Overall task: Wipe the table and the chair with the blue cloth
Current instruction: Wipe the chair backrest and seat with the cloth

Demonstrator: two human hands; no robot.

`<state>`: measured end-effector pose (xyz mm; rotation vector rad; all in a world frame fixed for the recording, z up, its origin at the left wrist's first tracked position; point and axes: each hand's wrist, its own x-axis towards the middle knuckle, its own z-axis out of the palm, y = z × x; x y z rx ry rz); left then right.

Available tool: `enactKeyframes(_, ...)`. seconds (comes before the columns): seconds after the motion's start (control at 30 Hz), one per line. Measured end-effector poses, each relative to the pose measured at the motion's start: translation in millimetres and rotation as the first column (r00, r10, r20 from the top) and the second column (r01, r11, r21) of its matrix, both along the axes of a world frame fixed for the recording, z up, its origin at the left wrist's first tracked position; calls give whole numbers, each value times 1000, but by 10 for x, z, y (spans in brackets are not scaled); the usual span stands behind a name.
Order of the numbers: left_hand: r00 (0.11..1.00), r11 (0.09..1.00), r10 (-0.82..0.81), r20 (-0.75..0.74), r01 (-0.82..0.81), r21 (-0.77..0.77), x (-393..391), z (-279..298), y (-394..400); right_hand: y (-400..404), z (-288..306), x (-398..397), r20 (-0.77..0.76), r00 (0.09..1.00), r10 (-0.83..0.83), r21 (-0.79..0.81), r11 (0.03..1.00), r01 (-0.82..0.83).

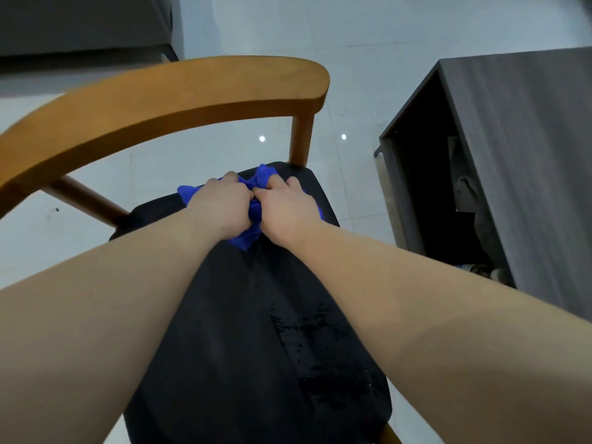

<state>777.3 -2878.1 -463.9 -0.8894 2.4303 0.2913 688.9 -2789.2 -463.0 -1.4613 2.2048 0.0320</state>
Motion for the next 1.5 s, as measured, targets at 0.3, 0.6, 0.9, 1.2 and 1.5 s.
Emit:
enactKeyframes(0.3,1000,1000,-1,8,1,22,12,88,81,64,-17,-6,-10,1000,25,9,1000,-25)
enactKeyframes(0.6,991,972,-124,54,110,208,155,210,695,435,142,-14,56,959,279,231,930,-285)
enactKeyframes(0.9,986,906,-164,39,135,402,469,126,1470,1165,142,218,230,925,304,461,803,-379)
enactKeyframes(1.2,988,861,-146,49,102,499,878,113,2375,2015,75,520,359,868,343,488,724,-488)
enactKeyframes(1.5,989,764,-11,150,-88,640,1038,91,2870,2315,14,655,454,816,357,586,570,-576)
